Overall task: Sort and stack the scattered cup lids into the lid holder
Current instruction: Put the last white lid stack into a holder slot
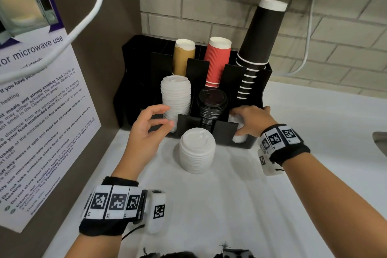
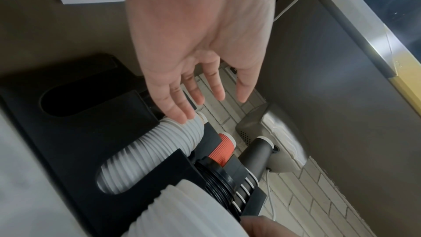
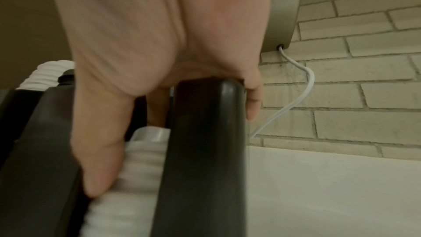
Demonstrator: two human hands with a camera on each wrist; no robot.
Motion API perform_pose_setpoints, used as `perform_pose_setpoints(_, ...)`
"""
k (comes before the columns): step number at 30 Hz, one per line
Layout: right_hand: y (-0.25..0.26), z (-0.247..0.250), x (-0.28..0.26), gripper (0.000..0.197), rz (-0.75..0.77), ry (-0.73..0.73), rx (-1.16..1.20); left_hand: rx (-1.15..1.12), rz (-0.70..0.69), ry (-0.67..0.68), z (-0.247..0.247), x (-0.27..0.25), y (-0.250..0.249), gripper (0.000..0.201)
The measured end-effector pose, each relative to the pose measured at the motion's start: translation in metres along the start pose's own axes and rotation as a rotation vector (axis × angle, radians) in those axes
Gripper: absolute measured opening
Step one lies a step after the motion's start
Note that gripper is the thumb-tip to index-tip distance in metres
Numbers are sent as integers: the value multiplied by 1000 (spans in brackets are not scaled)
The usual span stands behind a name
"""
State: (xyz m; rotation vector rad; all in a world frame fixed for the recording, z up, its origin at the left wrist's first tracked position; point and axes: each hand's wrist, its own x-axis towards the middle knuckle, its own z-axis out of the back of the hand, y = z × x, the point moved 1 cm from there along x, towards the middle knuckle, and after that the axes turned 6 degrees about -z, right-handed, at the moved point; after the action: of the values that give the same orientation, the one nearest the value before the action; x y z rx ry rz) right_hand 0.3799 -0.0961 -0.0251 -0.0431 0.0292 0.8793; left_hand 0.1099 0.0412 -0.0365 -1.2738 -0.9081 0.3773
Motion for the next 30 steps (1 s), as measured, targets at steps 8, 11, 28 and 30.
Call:
perform_pose_setpoints(8, 2, -17, -14, 65, 13, -162, -196, -13, 4, -2, -3, -2, -2, 31)
perform_pose_setpoints(11, 4, -22, -18, 61, -10, -178, -179, -7, 4, 1, -3, -2, -2, 31)
perform_pose_setpoints(28, 46, 26, -52, 45, 148, -464, 371, -1, 10, -12, 2, 2, 3, 31)
perform_pose_setpoints(30, 68, 27, -58, 40, 284, -255, 530, 2, 16, -9, 1, 1, 5, 30)
